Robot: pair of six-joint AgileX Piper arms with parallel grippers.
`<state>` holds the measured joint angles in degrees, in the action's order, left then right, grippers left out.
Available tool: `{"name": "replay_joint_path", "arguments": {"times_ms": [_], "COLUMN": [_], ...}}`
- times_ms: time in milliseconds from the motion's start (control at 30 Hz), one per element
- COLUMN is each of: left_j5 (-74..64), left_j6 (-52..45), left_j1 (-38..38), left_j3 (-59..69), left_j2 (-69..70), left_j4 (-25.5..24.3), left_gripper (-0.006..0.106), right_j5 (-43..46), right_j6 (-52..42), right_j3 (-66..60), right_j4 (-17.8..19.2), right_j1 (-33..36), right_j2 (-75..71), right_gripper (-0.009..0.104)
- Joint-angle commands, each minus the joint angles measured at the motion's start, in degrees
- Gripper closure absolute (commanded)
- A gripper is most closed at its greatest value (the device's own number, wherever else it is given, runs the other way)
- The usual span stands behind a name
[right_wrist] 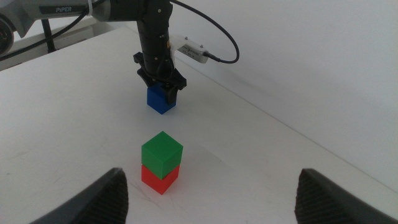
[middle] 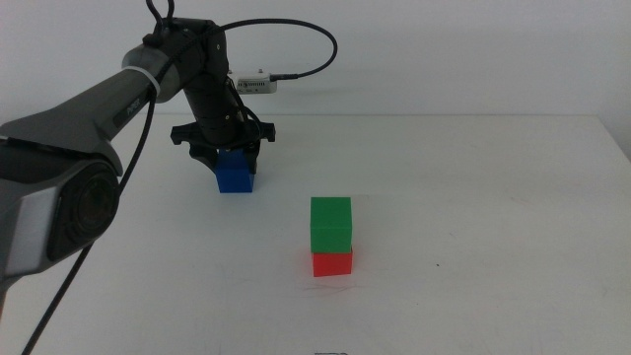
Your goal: Stack red cubes first, then green, then blue cubes in a specific spot.
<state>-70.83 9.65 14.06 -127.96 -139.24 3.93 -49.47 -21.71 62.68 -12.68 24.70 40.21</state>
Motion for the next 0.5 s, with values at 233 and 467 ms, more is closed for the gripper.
{"name": "replay_joint_path", "arguments": {"times_ms": [233,467], "left_j5": [-4.8,-4.8], "left_j6": [-0.6,11.0], "left_j1": [1.1,6.7], "left_j3": [1.0,17.3], "left_j2": [12.3,29.6], "left_j4": [0.8,-5.9], "left_gripper": [0.088,0.101], "right_j5": [3.7,3.7], "right_j6": [-0.7,-0.7], "right_j3": [1.3,1.3], "right_j4": [-0.1,-0.1], "right_j1": [-0.3,-0.3], "right_j2": [0.2,0.2], "right_gripper": [0.022,0.022]}}
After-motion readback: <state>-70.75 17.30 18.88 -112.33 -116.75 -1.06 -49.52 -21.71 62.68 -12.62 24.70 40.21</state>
